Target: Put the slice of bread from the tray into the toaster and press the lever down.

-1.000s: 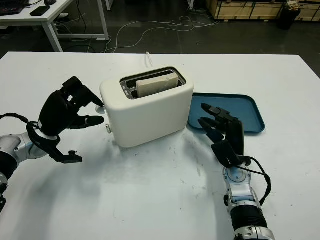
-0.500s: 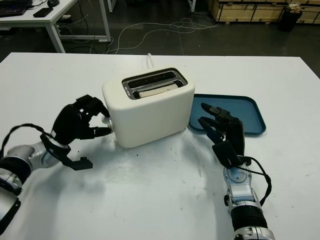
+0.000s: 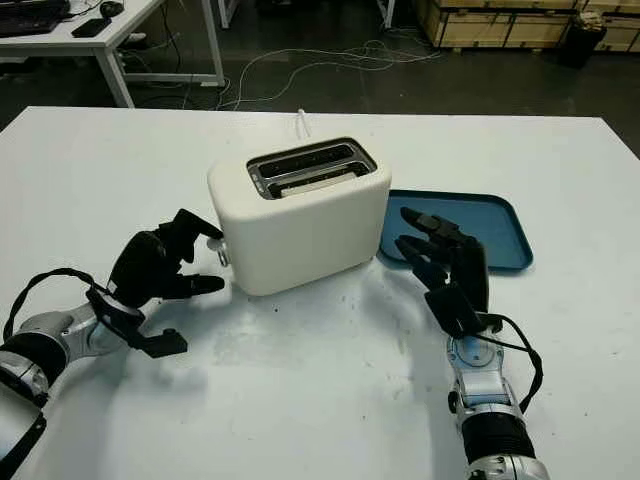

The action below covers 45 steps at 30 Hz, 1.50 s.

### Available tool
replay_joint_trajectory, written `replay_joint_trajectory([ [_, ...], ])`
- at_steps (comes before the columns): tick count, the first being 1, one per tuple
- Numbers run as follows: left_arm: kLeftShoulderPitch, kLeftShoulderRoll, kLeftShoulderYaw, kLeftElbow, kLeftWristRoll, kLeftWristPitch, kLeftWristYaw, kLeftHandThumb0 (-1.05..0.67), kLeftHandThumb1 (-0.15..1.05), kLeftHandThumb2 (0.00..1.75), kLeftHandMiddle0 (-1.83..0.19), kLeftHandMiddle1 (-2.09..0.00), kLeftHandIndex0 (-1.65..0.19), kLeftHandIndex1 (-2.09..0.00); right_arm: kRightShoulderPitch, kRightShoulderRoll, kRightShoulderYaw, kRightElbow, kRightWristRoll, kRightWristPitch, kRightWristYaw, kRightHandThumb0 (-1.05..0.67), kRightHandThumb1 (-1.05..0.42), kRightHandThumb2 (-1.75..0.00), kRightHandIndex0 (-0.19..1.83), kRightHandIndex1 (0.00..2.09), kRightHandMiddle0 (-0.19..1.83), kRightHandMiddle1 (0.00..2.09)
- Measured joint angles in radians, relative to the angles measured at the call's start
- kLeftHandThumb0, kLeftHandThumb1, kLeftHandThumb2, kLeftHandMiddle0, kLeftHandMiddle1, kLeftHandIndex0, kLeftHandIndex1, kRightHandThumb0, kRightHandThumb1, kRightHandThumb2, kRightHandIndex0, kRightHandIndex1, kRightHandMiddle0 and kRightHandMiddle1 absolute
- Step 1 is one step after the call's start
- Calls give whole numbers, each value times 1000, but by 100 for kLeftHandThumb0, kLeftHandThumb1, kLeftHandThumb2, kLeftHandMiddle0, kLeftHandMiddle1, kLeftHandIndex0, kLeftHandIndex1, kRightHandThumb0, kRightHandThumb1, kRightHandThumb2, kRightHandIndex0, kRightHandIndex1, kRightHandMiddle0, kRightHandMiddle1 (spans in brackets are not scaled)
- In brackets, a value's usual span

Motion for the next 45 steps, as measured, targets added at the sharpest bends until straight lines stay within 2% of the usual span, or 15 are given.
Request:
replay_joint_trajectory([
  [16, -14, 28, -31, -21, 13, 22, 1, -72, 92, 11, -60, -174, -50, -152, 4, 8, 0, -15, 0, 0, -1, -55, -92, -13, 105, 3, 92, 1],
  [28, -28, 41, -47, -39, 15, 17, -12, -68, 92, 15, -56, -175, -41, -160, 25, 16, 0, -40, 0, 1, 4, -59, -92, -13, 106, 4, 92, 1],
  [34, -31, 45, -43, -59, 9, 20, -45, -68, 92, 26, -67, -175, -35, -170, 41, 19, 0, -58, 0, 3, 4, -58, -92, -13, 105, 5, 92, 0],
  [38, -31, 50, -25, -74, -30, 8, -121, -70, 92, 37, -77, -175, -40, -174, 49, 19, 0, -66, 0, 3, 4, -58, -92, -15, 105, 5, 92, 0],
  [42, -22, 54, -7, -103, -52, 9, -170, -75, 92, 55, -88, -175, -54, -175, 68, 19, 0, -88, 0, 7, 4, -58, -92, -15, 107, 7, 92, 0],
  [45, -9, 54, 2, -128, -57, 24, -175, -74, 92, 55, -91, -175, -59, -174, 89, 20, 0, -117, -1, 18, 4, -58, -92, -16, 107, 7, 91, 0],
])
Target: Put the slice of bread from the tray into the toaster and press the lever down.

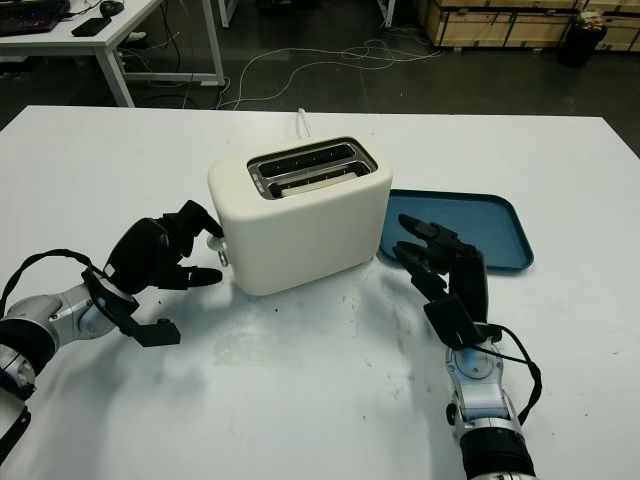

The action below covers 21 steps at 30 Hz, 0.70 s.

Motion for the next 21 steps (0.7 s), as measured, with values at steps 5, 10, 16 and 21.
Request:
replay_joint_trajectory([
  [5, 7, -49, 9, 41, -62, 43, -34, -74, 92, 41, -96, -161, -84, -142, 27, 0, 0, -18, 0, 10, 1, -59, -92, -15, 105, 7, 91, 0],
  [10, 7, -85, 10, 94, -139, 49, -68, -78, 92, 45, -120, -118, -117, -90, 28, 0, 0, -18, 0, 10, 1, -59, -92, -16, 105, 8, 91, 0],
  [16, 6, -95, 6, 103, -173, 49, -79, -77, 92, 47, -114, -134, -110, -106, 28, 0, 0, -18, 0, 10, 8, -62, -92, -16, 103, 8, 91, 0],
  [21, 4, -95, 3, 106, -176, 49, -82, -77, 92, 47, -112, -135, -108, -108, 28, 0, 2, -18, 0, 10, 10, -64, -92, -18, 102, 8, 91, 0],
])
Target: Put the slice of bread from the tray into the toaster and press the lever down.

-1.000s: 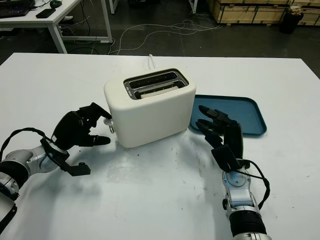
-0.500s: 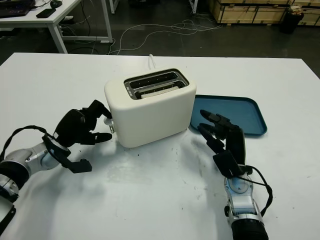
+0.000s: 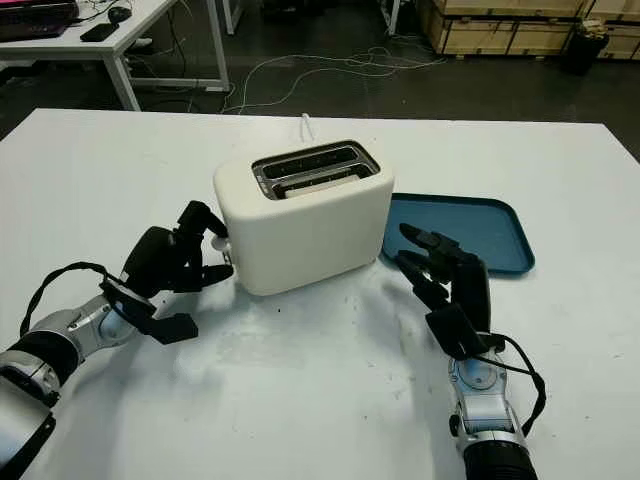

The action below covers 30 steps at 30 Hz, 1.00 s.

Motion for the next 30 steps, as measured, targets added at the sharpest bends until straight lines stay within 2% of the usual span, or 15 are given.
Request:
replay_joint_trajectory([
  [2, 0, 0, -1, 0, 0, -1, 0, -76, 92, 47, -111, -135, -106, -109, 0, 0, 0, 0, 0, 0, 0, -65, -92, -18, 102, 8, 91, 0],
  [5, -4, 5, -14, -6, 1, -1, 0, -75, 92, 47, -102, -160, -89, -138, 5, 0, 3, -12, 0, 8, 0, -66, -92, -17, 102, 9, 92, 0],
  [7, -5, 15, -24, -21, 2, 6, 0, -76, 92, 51, -97, -169, -84, -149, 17, 0, 6, -36, -3, 26, 0, -66, -92, -18, 102, 9, 91, 0],
  [8, -6, 17, -28, -23, 2, 10, 0, -76, 92, 51, -99, -166, -85, -147, 22, 0, 8, -44, -5, 31, 0, -66, -92, -18, 102, 9, 91, 0],
  [9, -8, 17, -30, -21, 1, 12, 0, -77, 92, 46, -104, -141, -97, -121, 27, 0, 11, -49, -6, 33, 0, -66, -92, -18, 103, 10, 91, 0],
  [11, -9, 16, -30, -15, -1, 12, -1, -80, 92, 43, -117, -108, -115, -82, 35, 0, 15, -58, -6, 34, 0, -66, -92, -19, 102, 10, 91, 0],
  [14, -9, 10, -30, -8, -10, 12, -3, -80, 92, 46, -123, -94, -124, -64, 42, 0, 16, -65, -6, 34, 0, -65, -92, -18, 102, 11, 91, 0],
  [19, -9, 2, -30, 5, -28, 12, -4, -78, 92, 44, -127, -101, -131, -68, 50, 0, 18, -65, -7, 34, 0, -62, -92, -17, 100, 11, 90, 0],
  [25, -9, 1, -31, 8, -32, 12, -6, -79, 92, 45, -127, -111, -128, -75, 50, 0, 20, -65, -6, 34, 0, -63, -92, -17, 99, 11, 91, 1],
  [30, -8, -2, -29, 10, -42, 12, -13, -82, 92, 41, -136, -132, -132, -101, 49, 0, 26, -53, -6, 34, 0, -64, -92, -19, 99, 13, 91, 0],
])
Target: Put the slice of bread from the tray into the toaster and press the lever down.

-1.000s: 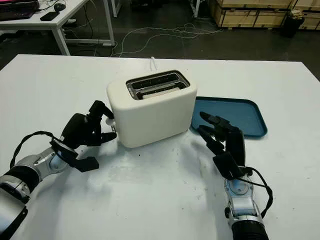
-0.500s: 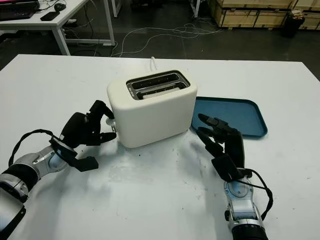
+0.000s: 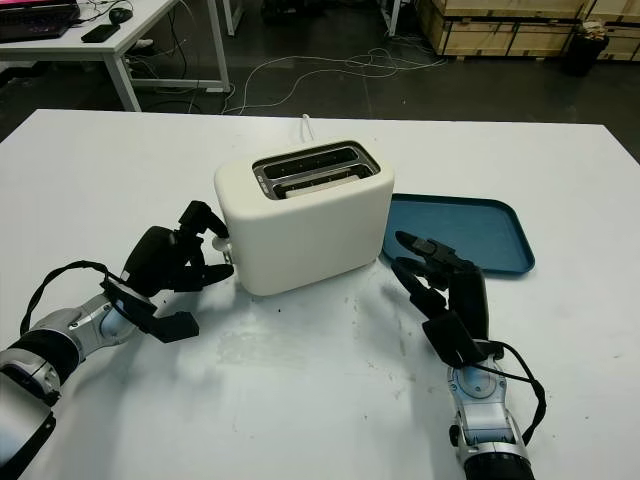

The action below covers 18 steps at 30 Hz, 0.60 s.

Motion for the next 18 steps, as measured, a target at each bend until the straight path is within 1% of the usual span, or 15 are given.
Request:
replay_joint_trajectory([
  [2, 3, -11, 12, 4, -23, 3, -10, -82, 92, 43, -132, -135, -119, -115, -5, 0, 1, 5, 0, 0, 0, -64, -92, -19, 98, 13, 91, 0],
  [4, 11, -35, 44, 6, -56, 12, -18, -81, 92, 45, -123, -137, -106, -126, -22, 0, 2, 20, 0, 0, -1, -64, -92, -19, 97, 12, 91, 0],
  [6, 22, -47, 75, 4, -80, 14, -50, -80, 92, 44, -118, -139, -101, -131, -38, 0, 5, 30, -1, 0, -2, -64, -92, -18, 97, 13, 91, 1],
  [8, 38, -61, 106, -3, -104, 14, -82, -80, 92, 42, -115, -140, -99, -133, -51, 1, 7, 40, -2, 5, -3, -65, -92, -17, 97, 13, 92, 1],
  [9, 45, -66, 120, -6, -106, 14, -84, -79, 92, 43, -109, -145, -94, -138, -55, 1, 8, 43, -2, 10, -3, -66, -92, -17, 97, 14, 92, 1],
  [10, 50, -73, 134, -9, -107, 14, -84, -81, 92, 41, -107, -150, -92, -143, -57, 1, 9, 43, -2, 12, -3, -66, -92, -17, 97, 14, 92, 1],
  [11, 56, -80, 150, -11, -107, 14, -84, -82, 92, 41, -108, -152, -91, -145, -58, 1, 9, 43, -4, 13, -5, -66, -92, -17, 97, 15, 92, 1],
  [12, 63, -86, 165, -15, -107, 16, -81, -83, 92, 42, -107, -159, -88, -153, -59, 1, 10, 43, -5, 15, -5, -66, -92, -17, 97, 15, 92, 0],
  [14, 75, -101, 202, -23, -107, 35, -69, -84, 92, 39, -103, -169, -77, -163, -59, 1, 10, 43, -4, 19, -5, -65, -92, -17, 97, 16, 92, 1],
  [16, 77, -119, 242, -23, -114, 99, -49, -85, 92, 39, -99, -173, -67, -170, -63, 3, 10, 43, -2, 21, -4, -66, -92, -17, 96, 17, 92, 0],
  [18, 78, -129, 279, -23, -126, 120, -32, -85, 92, 38, -97, -174, -61, -173, -64, 3, 9, 45, -1, 21, -3, -66, -92, -17, 96, 17, 92, 0],
])
